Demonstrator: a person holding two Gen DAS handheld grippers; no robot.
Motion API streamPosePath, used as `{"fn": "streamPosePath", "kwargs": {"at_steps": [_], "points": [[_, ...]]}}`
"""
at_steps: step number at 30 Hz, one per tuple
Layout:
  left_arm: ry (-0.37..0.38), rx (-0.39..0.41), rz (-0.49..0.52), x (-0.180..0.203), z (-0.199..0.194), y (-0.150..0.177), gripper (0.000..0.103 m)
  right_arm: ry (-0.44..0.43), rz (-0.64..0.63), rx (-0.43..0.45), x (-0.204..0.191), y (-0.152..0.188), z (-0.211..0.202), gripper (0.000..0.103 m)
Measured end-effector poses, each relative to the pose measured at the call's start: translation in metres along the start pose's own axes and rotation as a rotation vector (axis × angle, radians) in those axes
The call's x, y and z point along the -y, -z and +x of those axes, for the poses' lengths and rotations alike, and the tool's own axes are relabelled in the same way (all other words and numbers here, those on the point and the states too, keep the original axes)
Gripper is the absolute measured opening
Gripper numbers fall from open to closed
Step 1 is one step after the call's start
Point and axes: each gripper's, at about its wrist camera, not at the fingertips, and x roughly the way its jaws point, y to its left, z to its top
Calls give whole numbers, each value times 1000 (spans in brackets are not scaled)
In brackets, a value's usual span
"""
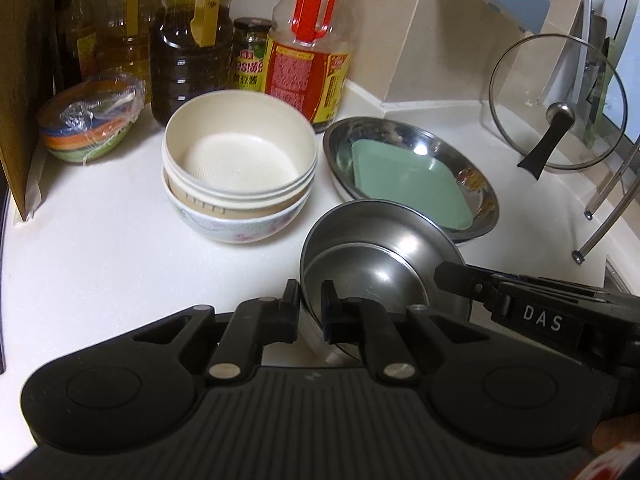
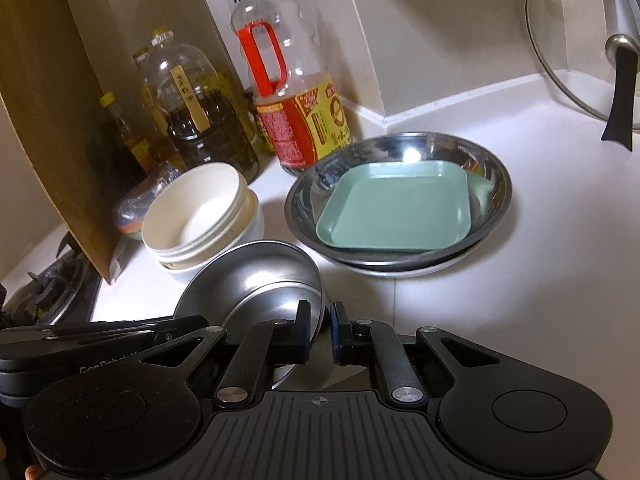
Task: Organize plates and bowls
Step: 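Lift the steel pot and carry it toward the bowl stack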
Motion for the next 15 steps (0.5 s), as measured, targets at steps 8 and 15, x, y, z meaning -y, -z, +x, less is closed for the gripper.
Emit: {"fn": "streamPosePath", "kwargs": {"at_steps": [8, 15], "points": [[8, 39, 4, 5, -14, -8, 9, -15, -1, 40, -1, -9, -16, 10], [8, 84, 12, 2, -25, -23, 9, -42, -17, 66, -8, -27, -24, 10]]}}
